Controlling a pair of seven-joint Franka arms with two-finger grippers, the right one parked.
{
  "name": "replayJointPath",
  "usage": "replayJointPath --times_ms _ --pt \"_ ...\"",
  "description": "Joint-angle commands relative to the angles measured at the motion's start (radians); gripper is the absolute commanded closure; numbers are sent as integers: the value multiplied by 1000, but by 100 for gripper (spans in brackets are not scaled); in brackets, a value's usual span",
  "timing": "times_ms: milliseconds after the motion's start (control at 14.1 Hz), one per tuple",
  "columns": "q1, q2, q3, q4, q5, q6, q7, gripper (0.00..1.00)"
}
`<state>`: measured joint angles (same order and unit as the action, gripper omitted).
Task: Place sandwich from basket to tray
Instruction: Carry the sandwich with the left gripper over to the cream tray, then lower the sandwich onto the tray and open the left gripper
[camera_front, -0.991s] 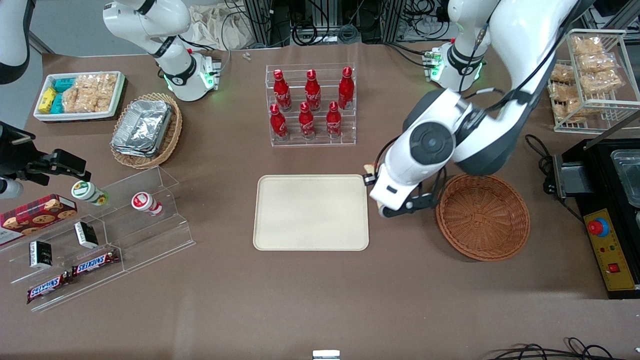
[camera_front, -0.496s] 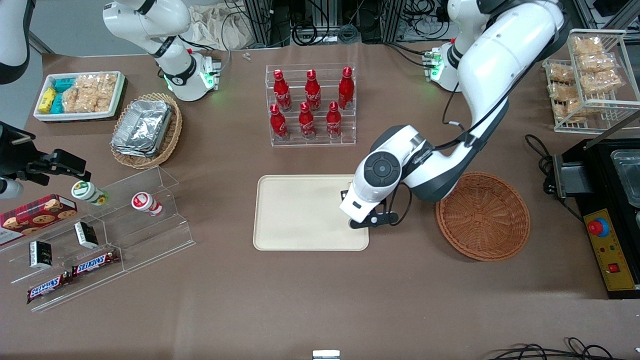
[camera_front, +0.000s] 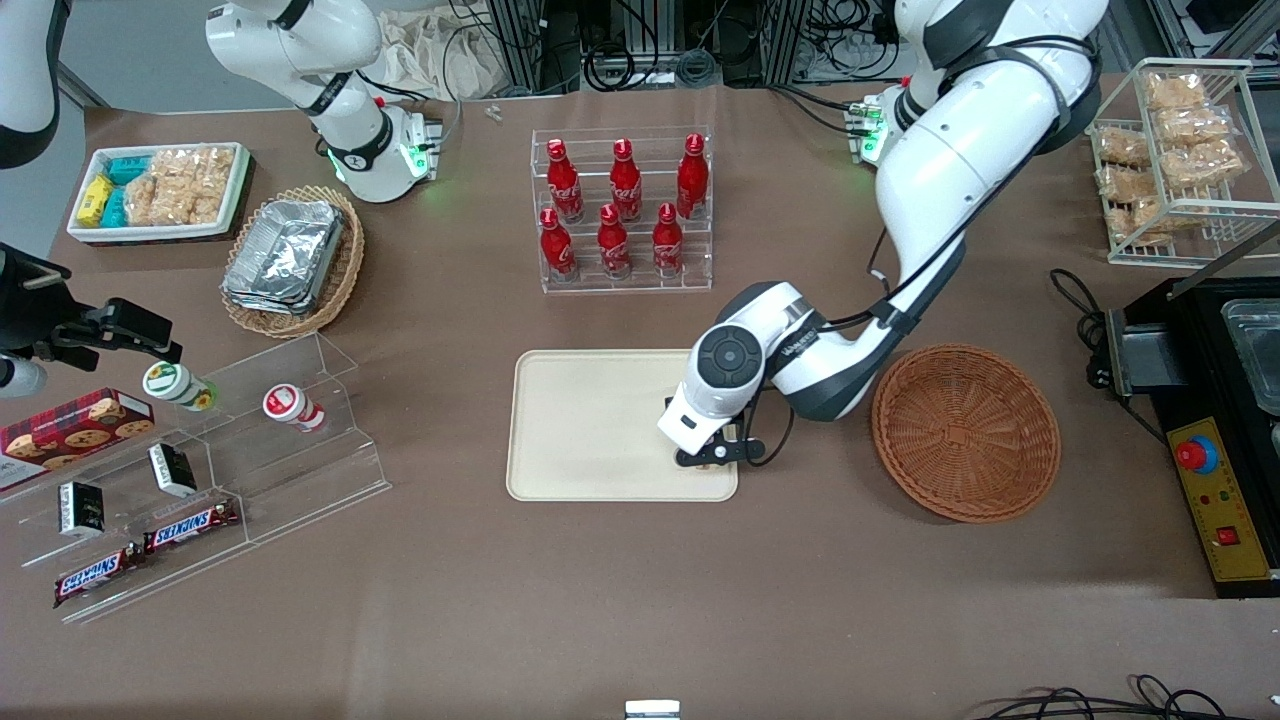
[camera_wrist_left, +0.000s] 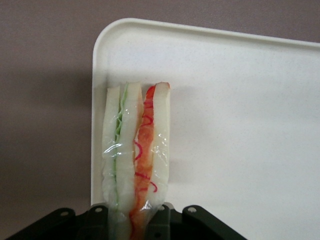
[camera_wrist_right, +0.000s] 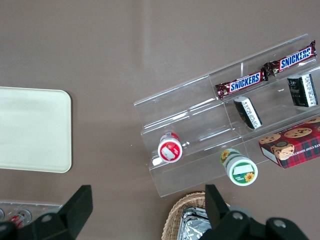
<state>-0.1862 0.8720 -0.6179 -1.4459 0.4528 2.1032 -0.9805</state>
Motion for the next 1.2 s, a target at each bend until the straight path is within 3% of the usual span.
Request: replayJointPath --times_ms 0,71,425,850,1133 --pt "-44 15 40 33 21 15 -15 33" --pt "-44 15 40 33 23 15 -14 0" --pt "-35 -36 38 48 7 1 -20 0" --pt "40 -267 30 45 -23 -195 -47 0" --pt "132 -381 29 47 -140 -241 6 0"
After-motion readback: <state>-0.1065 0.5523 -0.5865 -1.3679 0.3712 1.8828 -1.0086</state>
